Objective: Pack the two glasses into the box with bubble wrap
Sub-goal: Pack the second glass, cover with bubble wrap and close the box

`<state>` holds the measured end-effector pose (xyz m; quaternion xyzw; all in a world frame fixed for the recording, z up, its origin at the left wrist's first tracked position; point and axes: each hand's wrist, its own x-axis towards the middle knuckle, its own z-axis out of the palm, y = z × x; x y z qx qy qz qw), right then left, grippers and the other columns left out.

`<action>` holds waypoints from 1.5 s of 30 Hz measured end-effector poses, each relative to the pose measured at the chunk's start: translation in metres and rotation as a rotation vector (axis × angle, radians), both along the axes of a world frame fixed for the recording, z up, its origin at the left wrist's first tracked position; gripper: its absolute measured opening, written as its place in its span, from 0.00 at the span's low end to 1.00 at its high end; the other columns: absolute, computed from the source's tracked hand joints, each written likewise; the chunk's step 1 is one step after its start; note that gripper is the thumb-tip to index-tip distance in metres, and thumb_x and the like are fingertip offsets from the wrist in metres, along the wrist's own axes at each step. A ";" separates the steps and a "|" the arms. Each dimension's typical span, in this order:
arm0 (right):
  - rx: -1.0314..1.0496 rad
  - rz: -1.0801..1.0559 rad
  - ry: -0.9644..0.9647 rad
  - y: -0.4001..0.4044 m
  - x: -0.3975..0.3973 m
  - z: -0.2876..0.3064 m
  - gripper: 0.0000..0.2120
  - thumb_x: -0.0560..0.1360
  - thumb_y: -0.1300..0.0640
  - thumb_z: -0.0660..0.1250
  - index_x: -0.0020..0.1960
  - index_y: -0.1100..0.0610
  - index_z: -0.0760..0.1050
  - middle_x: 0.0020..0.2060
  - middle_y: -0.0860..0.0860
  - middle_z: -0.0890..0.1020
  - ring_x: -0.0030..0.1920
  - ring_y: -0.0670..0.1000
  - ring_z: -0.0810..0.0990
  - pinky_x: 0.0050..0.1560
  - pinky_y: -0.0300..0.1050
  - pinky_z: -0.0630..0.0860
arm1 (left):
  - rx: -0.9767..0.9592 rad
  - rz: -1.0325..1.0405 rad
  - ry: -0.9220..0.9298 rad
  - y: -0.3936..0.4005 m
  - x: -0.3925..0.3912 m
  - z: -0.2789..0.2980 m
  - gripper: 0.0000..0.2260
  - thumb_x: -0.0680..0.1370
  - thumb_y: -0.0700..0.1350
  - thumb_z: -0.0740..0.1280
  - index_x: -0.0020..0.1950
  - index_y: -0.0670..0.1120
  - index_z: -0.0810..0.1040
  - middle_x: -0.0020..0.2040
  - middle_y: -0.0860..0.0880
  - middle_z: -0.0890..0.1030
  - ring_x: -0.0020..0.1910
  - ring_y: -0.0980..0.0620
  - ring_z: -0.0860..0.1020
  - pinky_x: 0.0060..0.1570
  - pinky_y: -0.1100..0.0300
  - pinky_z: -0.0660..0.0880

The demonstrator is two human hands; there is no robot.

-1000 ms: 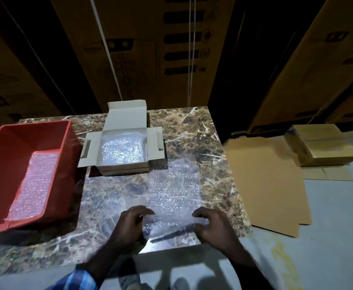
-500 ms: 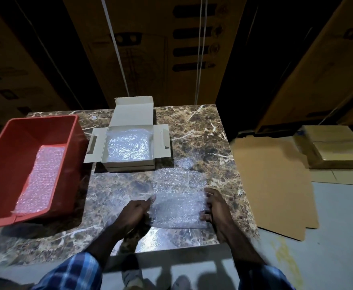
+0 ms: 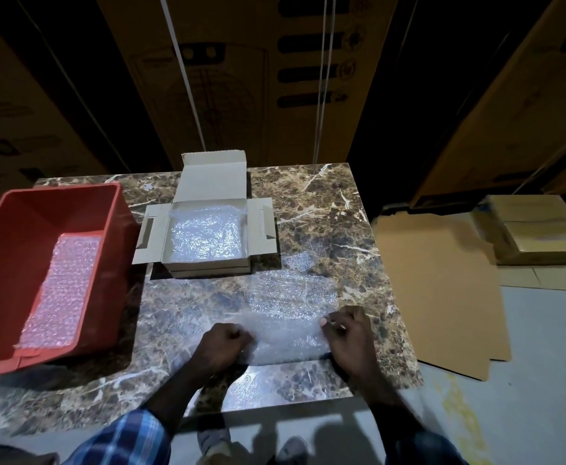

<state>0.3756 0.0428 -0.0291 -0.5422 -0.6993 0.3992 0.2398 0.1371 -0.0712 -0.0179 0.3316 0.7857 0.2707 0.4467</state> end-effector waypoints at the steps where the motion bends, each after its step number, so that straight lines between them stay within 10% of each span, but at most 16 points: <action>1: -0.056 -0.057 0.046 0.004 -0.004 0.003 0.03 0.77 0.58 0.71 0.47 0.58 0.83 0.49 0.50 0.75 0.47 0.35 0.75 0.49 0.32 0.70 | 0.005 -0.037 0.033 -0.001 -0.002 -0.004 0.15 0.78 0.46 0.71 0.30 0.49 0.80 0.29 0.52 0.80 0.32 0.55 0.77 0.41 0.58 0.74; 6: -0.302 -0.272 0.284 0.034 -0.025 0.019 0.16 0.80 0.60 0.65 0.34 0.56 0.72 0.29 0.51 0.71 0.32 0.50 0.68 0.37 0.45 0.63 | -0.013 -0.102 0.114 0.003 -0.003 -0.008 0.20 0.78 0.49 0.72 0.26 0.53 0.75 0.26 0.56 0.76 0.29 0.60 0.73 0.40 0.61 0.72; 12: -0.262 -0.187 0.121 0.063 -0.040 0.011 0.20 0.81 0.56 0.65 0.31 0.54 0.68 0.26 0.50 0.71 0.29 0.50 0.68 0.34 0.43 0.62 | -0.015 -0.135 0.210 0.005 -0.001 -0.008 0.17 0.78 0.49 0.70 0.31 0.48 0.73 0.28 0.58 0.78 0.30 0.64 0.74 0.35 0.71 0.68; 24: -0.114 -0.298 0.110 0.062 -0.048 -0.017 0.10 0.82 0.55 0.63 0.54 0.61 0.79 0.39 0.51 0.79 0.40 0.54 0.77 0.36 0.41 0.66 | 0.127 -0.072 0.253 -0.004 0.010 -0.007 0.06 0.82 0.52 0.63 0.52 0.51 0.71 0.28 0.52 0.78 0.27 0.59 0.75 0.32 0.60 0.70; 31: 0.073 -0.200 -0.113 0.048 -0.055 -0.004 0.17 0.81 0.60 0.63 0.68 0.59 0.70 0.58 0.57 0.79 0.54 0.57 0.79 0.49 0.44 0.73 | 0.192 -0.050 0.254 -0.003 0.015 -0.006 0.11 0.81 0.49 0.66 0.56 0.52 0.63 0.31 0.47 0.78 0.27 0.55 0.74 0.29 0.61 0.67; 40: 0.237 -0.224 -0.011 0.033 -0.054 -0.013 0.14 0.76 0.71 0.65 0.59 0.59 0.77 0.50 0.55 0.81 0.47 0.57 0.80 0.44 0.45 0.74 | 0.269 -0.060 0.292 -0.009 0.021 -0.014 0.07 0.83 0.46 0.62 0.55 0.56 0.66 0.36 0.53 0.79 0.35 0.55 0.78 0.38 0.52 0.74; 45: 0.247 -0.097 -0.170 0.036 -0.049 -0.021 0.20 0.77 0.64 0.67 0.69 0.61 0.70 0.65 0.59 0.74 0.63 0.60 0.74 0.63 0.57 0.75 | 0.246 -0.073 0.349 -0.010 0.024 -0.013 0.11 0.81 0.57 0.64 0.61 0.59 0.67 0.47 0.57 0.79 0.44 0.56 0.77 0.45 0.53 0.73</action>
